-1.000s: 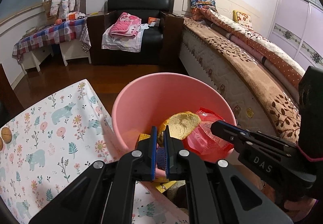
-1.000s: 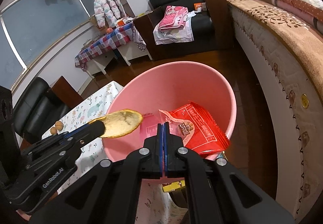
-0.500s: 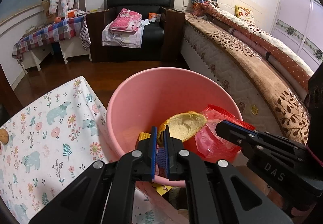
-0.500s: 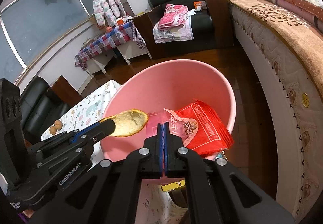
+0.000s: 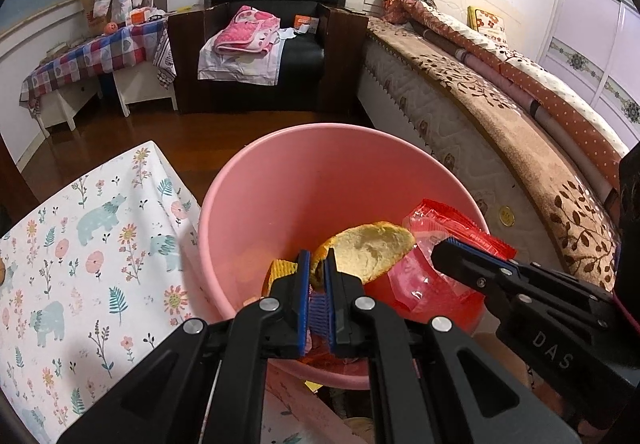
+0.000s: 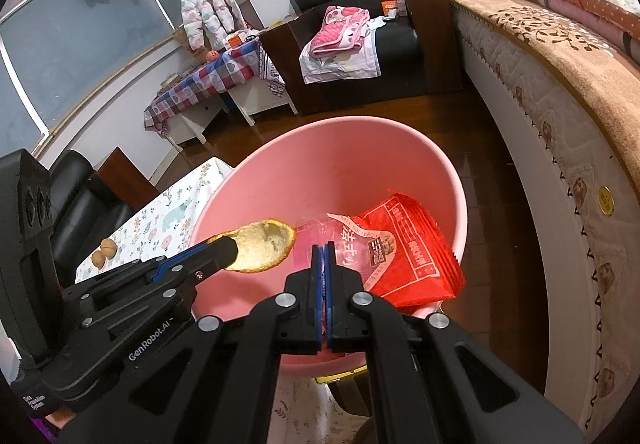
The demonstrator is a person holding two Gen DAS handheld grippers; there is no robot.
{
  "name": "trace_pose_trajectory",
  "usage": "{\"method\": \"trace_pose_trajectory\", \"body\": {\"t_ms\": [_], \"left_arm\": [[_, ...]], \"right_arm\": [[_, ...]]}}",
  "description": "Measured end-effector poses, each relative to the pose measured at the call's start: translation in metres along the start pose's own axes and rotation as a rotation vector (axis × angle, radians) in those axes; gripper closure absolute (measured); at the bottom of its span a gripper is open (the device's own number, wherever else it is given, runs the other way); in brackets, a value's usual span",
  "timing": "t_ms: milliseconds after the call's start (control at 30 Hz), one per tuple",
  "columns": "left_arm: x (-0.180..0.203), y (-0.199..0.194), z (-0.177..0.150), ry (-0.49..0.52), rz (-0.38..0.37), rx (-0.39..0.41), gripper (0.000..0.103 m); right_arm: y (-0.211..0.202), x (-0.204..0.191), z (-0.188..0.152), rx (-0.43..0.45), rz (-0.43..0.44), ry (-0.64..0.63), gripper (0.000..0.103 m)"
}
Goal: Collect trash
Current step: 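Lower both tools into the pink bucket and open them to release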
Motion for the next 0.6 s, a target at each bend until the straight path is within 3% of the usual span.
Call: {"method": "trace_pose_trajectory", "body": {"t_ms": [500,600], "left_arm": [[-0.012,-0.002,-0.001,-0.033,0.035,0.018,0.097],[-0.014,-0.003,-0.002,-0.040,0.035,0.021,0.086]], "right_arm": [[0.005,-0.008,0.003,-0.011,0.031,-0.024,0.102],[0.007,-0.004,0.002,-0.017,0.021,-0.014,0.102]]}}
Point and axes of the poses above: each gripper's, at about its wrist camera, not at the fingertips, and y roughly the way its jaws point, x to its right, z to its top, the point moved 9 cm from there along y, roughly the way its jaws point, and after that the axes turned 14 degrees about -x, right-handed, at the moved point
